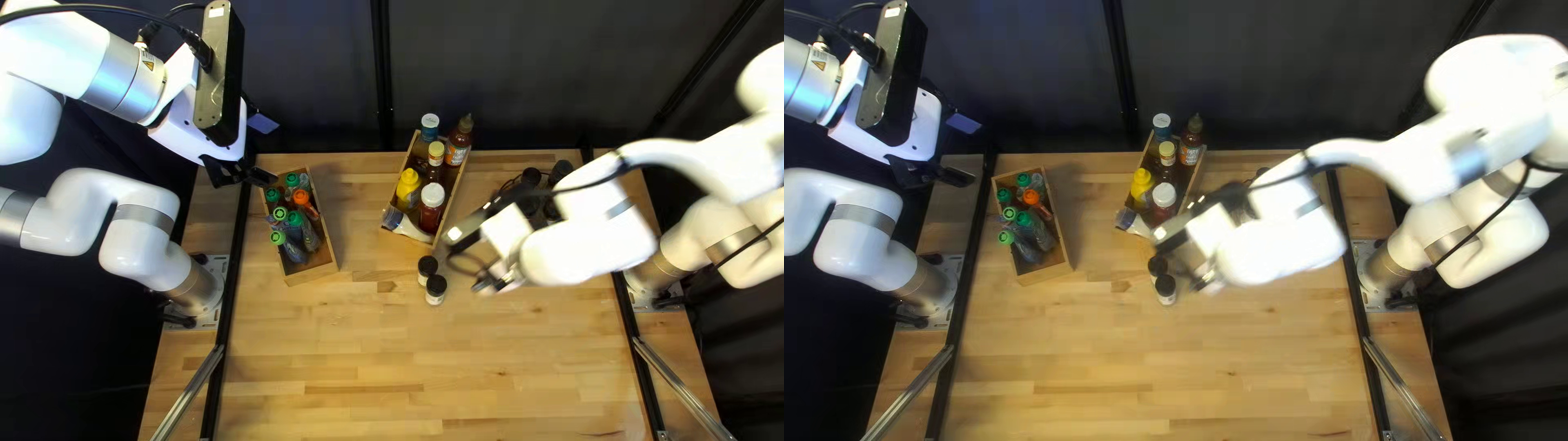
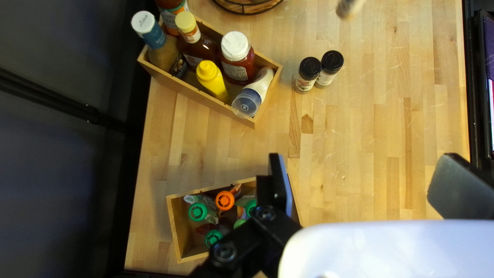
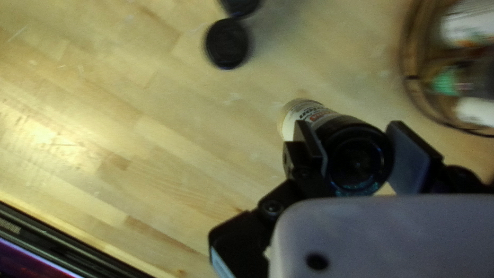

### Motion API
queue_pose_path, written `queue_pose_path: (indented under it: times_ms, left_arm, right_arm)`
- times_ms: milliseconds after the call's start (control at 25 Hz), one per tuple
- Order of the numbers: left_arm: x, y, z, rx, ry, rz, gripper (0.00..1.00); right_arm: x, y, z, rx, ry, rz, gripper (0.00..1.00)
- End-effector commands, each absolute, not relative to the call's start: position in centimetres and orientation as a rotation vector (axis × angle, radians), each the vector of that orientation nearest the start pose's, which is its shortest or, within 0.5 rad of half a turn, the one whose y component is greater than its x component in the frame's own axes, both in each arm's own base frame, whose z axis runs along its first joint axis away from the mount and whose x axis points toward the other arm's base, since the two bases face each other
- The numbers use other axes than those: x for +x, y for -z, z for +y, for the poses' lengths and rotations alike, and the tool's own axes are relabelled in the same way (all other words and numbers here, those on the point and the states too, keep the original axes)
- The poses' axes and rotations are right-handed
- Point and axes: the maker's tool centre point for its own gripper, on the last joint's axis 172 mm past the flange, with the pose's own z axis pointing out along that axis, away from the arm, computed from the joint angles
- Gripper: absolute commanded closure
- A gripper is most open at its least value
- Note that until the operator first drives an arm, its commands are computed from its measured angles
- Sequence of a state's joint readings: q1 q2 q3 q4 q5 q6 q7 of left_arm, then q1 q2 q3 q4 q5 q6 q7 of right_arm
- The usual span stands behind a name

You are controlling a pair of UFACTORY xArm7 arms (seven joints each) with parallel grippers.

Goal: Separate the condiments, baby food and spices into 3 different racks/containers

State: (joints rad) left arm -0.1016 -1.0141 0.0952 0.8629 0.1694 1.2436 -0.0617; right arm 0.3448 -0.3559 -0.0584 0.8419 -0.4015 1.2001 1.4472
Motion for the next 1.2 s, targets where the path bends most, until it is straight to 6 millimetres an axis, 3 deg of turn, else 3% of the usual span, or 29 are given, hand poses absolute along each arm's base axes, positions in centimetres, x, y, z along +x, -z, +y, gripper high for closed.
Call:
queue_pose_path:
  times_ms: [40,400,640,760,1200]
  left_arm:
    - [30.5,-47.0,4.0,-2.930,0.960,-0.051,0.00]
    - [30.5,-47.0,4.0,-2.930,0.960,-0.051,0.00]
    - [30.5,-47.0,4.0,-2.930,0.960,-0.051,0.00]
    - [30.5,-47.0,4.0,-2.930,0.960,-0.051,0.00]
    - [30.5,-47.0,4.0,-2.930,0.960,-0.051,0.00]
  right_arm:
    - [34.1,-25.5,-0.8,-2.899,0.410,1.701,1.00]
    - [26.8,-24.1,-0.8,-2.916,0.216,1.706,1.00]
    - [23.0,-22.7,-0.1,-2.940,0.160,1.627,1.00]
    - [22.0,-22.5,-0.5,-2.951,0.171,1.621,1.00]
    - [19.0,-20.3,-5.9,-2.991,0.244,1.763,1.00]
